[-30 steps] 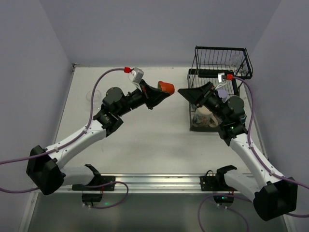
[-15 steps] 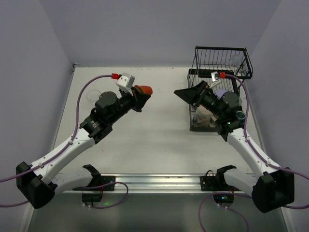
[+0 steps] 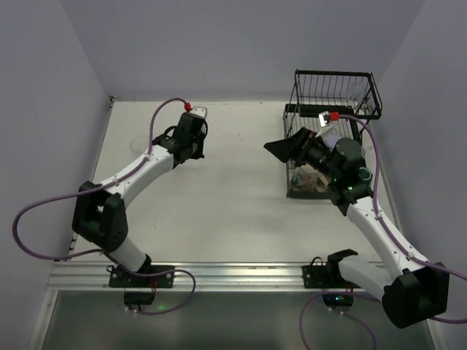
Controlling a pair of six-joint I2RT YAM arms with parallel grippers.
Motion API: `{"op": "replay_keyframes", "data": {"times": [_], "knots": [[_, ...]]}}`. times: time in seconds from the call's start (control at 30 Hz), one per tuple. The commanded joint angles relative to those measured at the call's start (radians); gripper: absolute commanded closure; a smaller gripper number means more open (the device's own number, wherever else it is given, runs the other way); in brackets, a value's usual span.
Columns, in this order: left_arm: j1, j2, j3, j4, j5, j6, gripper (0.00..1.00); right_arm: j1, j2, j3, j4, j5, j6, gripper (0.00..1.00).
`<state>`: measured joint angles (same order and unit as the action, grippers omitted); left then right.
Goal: Unload the cups from the dish rack
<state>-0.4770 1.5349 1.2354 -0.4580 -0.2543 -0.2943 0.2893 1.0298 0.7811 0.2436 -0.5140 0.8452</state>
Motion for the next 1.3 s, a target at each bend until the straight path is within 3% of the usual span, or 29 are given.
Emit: {"op": "replay_keyframes", "data": {"times": [0.0, 0.23, 0.7, 0.77, 0.8, 0.97, 1.0, 1.2, 1.27], "knots": [[0.023, 0.106, 0.125, -0.073, -0.028, 0.06, 1.0, 0.008, -0.049, 0.01, -0.072, 0.035, -0.095, 0.01], [0.104, 0.355, 0.335, -0.166, 0.03, 0.076, 1.0, 0.01, -0.086, 0.001, -0.132, 0.066, -0.152, 0.01], [0.212, 0.507, 0.366, -0.182, 0.047, 0.101, 0.99, 0.011, -0.076, 0.006, -0.156, 0.083, -0.189, 0.01], [0.215, 0.507, 0.365, -0.18, 0.041, 0.103, 0.92, 0.01, -0.07, 0.01, -0.159, 0.083, -0.19, 0.01], [0.215, 0.508, 0.365, -0.18, 0.036, 0.107, 0.81, 0.01, -0.066, 0.012, -0.159, 0.083, -0.192, 0.01], [0.216, 0.504, 0.369, -0.192, -0.005, 0.113, 0.57, 0.011, -0.06, 0.027, -0.171, 0.089, -0.196, 0.01], [0.216, 0.498, 0.368, -0.191, -0.003, 0.112, 0.47, 0.01, -0.062, 0.03, -0.175, 0.094, -0.201, 0.01], [0.216, 0.367, 0.365, -0.156, 0.026, 0.087, 0.1, 0.01, -0.071, 0.087, -0.24, 0.15, -0.261, 0.01], [0.215, 0.297, 0.361, -0.128, 0.05, 0.075, 0.02, 0.011, -0.073, 0.118, -0.294, 0.178, -0.285, 0.01]]}}
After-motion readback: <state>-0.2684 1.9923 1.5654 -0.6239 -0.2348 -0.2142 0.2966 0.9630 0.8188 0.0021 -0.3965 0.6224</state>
